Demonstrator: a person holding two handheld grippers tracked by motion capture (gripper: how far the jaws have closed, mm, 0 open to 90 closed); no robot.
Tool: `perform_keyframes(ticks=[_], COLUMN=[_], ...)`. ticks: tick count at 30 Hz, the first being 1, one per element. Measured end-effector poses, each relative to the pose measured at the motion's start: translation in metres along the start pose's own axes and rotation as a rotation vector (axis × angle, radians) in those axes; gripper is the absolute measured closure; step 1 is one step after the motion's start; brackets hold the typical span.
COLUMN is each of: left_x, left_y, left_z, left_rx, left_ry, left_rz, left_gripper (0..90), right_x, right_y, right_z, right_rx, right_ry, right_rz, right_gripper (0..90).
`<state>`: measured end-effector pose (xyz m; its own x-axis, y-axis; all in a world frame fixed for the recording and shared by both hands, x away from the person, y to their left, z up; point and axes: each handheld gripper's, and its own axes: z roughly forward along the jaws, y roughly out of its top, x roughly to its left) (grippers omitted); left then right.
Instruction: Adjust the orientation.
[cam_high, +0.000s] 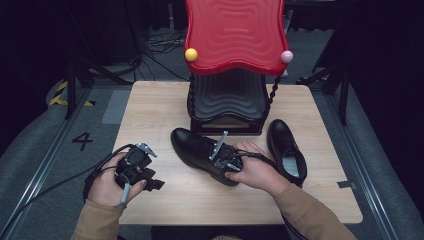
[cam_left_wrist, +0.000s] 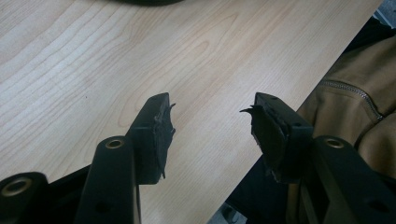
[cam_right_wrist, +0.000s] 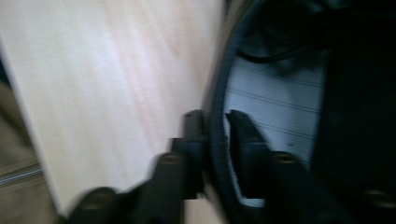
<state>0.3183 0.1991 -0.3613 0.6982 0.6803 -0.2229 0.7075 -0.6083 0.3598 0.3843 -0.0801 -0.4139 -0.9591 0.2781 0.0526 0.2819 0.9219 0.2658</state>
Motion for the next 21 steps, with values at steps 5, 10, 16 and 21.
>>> perform_keyframes(ticks=[5,10,16,21], left_x=[0.001,0.001,0.002,0.002], left_y=[0.000,0.000,0.004,0.013], left_z=[0.000,0.000,0.000,0.004], left_rx=[-0.002,-0.004,-0.004,0.001], left_ry=[0.004,0.002,-0.003,-0.012], left_rz=[0.004,-0.001,0.009,0.026], left_gripper=[48.3,48.4,48.4,48.4], right_x=[0.001,0.008,0.019,0.034], right_y=[0.001,0.001,-0.006,-0.024], right_z=[0.000,-0.002,-0.014,-0.031], right_rx=[0.005,-0.023,-0.061,-0.094], right_ry=[0.010,0.010,0.034,0.026], right_rz=[-0.024,-0.034,-0.022,0.023], right_gripper=[85.1,85.6,85.6,85.5])
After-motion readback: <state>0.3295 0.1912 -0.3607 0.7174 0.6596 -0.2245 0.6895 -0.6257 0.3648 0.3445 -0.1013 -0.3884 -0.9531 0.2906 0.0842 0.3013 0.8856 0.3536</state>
